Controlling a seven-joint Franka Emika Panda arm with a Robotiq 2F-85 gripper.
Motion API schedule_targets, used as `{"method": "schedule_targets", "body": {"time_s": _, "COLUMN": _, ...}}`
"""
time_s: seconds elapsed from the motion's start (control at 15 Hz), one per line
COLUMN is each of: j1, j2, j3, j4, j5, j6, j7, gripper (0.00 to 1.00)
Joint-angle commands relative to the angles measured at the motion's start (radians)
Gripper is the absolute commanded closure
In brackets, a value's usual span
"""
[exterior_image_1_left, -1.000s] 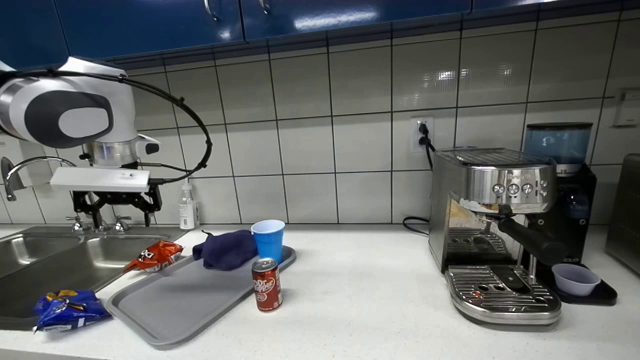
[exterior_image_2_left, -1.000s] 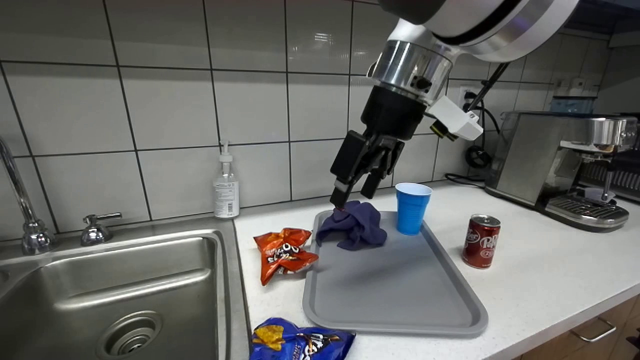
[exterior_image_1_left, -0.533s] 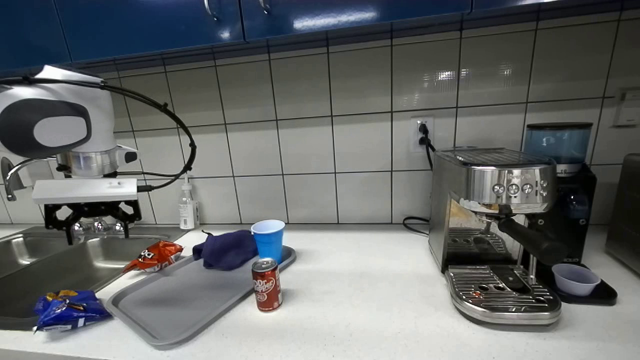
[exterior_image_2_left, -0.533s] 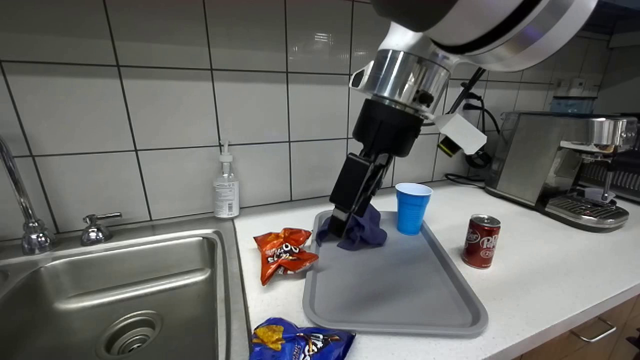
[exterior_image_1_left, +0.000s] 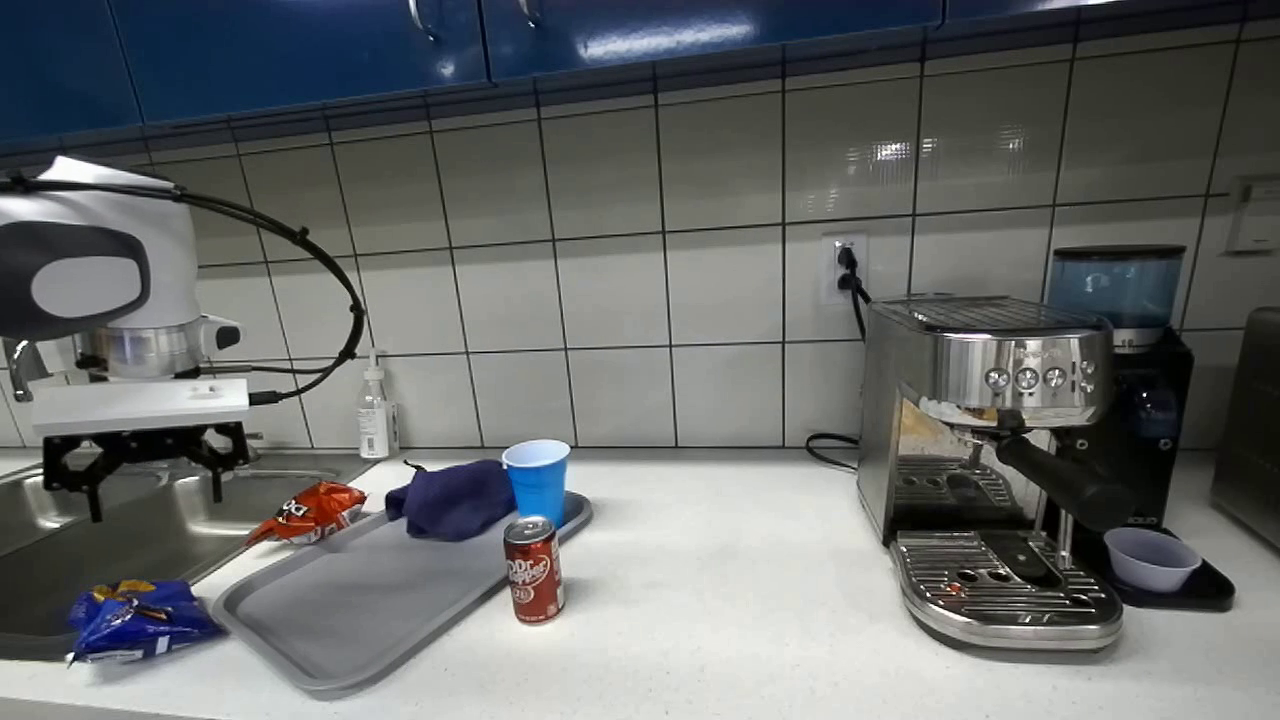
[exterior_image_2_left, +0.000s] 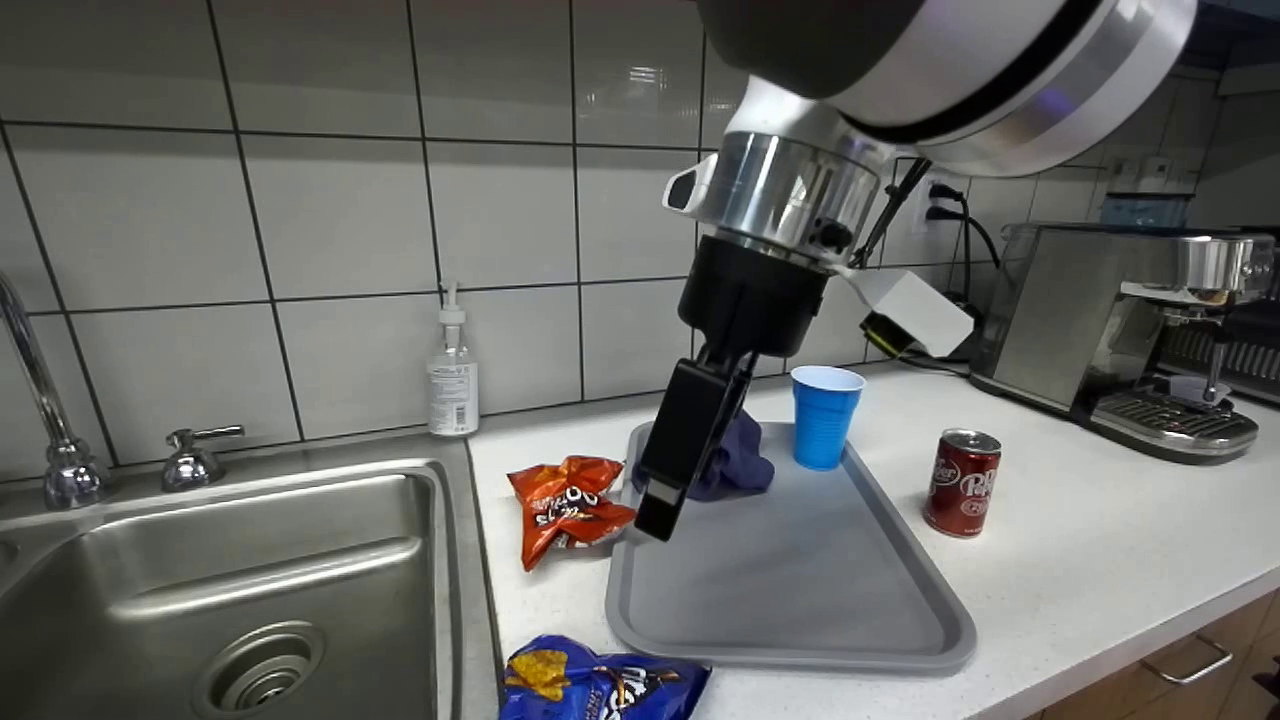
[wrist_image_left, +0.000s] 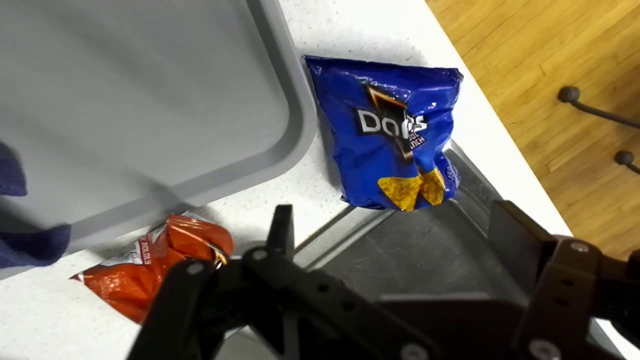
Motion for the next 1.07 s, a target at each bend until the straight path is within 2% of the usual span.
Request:
{"method": "schedule_targets", "body": {"time_s": 0.0, "j1": -0.018, "j2": 0.044, "j3": 0.031, "j4": 0.019, "j5": 0.018, "j6": 0.043, "j7": -0.017, "gripper": 0.00}}
{"method": "schedule_targets", "body": {"time_s": 0.67, "j1": -0.037, "j2": 0.042, "j3": 0.040, "j4": 0.011, "j5": 0.000, "j6": 0.039, "j7": 0.004, "gripper": 0.00}}
{"method": "schedule_targets", "body": {"time_s": 1.0, "j1": -0.034, "j2": 0.081, "j3": 0.062, "j4": 0.027, "j5": -0.020, "j6": 0.039, "j7": 0.004, "gripper": 0.00}}
